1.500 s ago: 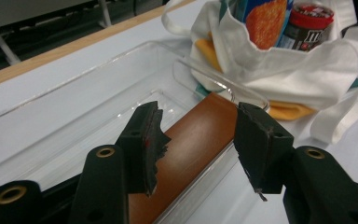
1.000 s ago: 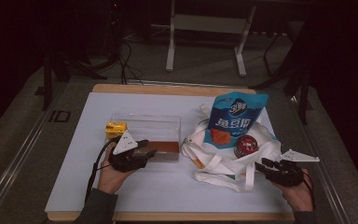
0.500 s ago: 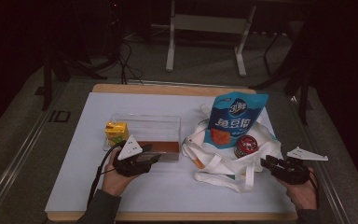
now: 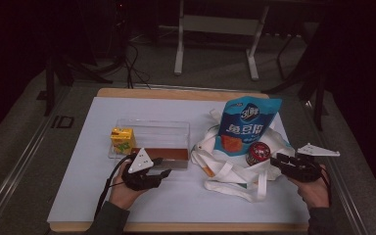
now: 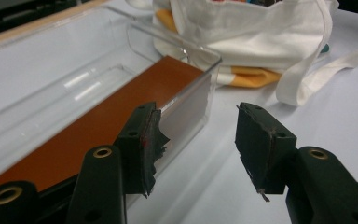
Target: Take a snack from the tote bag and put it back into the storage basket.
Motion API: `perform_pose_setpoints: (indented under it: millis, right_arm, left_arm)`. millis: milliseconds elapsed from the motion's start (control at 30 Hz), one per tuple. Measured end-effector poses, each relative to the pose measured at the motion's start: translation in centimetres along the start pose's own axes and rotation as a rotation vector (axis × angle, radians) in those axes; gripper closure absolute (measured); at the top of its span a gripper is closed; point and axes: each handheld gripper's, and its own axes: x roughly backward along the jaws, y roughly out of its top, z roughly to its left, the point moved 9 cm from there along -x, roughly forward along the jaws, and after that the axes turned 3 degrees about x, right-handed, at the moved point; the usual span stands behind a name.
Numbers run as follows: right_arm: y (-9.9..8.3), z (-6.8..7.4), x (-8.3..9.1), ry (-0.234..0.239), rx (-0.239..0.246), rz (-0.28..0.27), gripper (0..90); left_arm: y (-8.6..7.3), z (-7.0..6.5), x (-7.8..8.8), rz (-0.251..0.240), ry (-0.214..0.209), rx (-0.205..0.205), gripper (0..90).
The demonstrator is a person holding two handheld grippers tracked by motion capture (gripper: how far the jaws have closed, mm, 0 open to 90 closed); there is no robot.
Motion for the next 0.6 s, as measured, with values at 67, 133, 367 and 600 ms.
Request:
perform_pose_setpoints:
  millis: [67,133,367,600]
  right_arm:
    - [0.2,0.0,-0.2,-0.003,0.005,0.004,59.2]
    - [0.8,-0.1,-0.8,-0.004,0.008,0.005,57.9]
    - [2.0,-0.3,-1.5,-0.010,0.005,0.008,55.2]
    - [3.5,-0.5,-1.8,-0.007,0.000,-0.012,52.6]
  left_arm:
    - [-0.2,-0.1,-0.1,0.003,-0.002,0.000,48.9]
    - [-0.8,-0.3,-0.4,0.018,-0.003,-0.016,48.6]
    - [-2.0,-0.7,-1.2,0.036,-0.016,-0.023,47.6]
    - [-2.4,-1.0,-1.7,0.013,-0.046,-0.039,48.3]
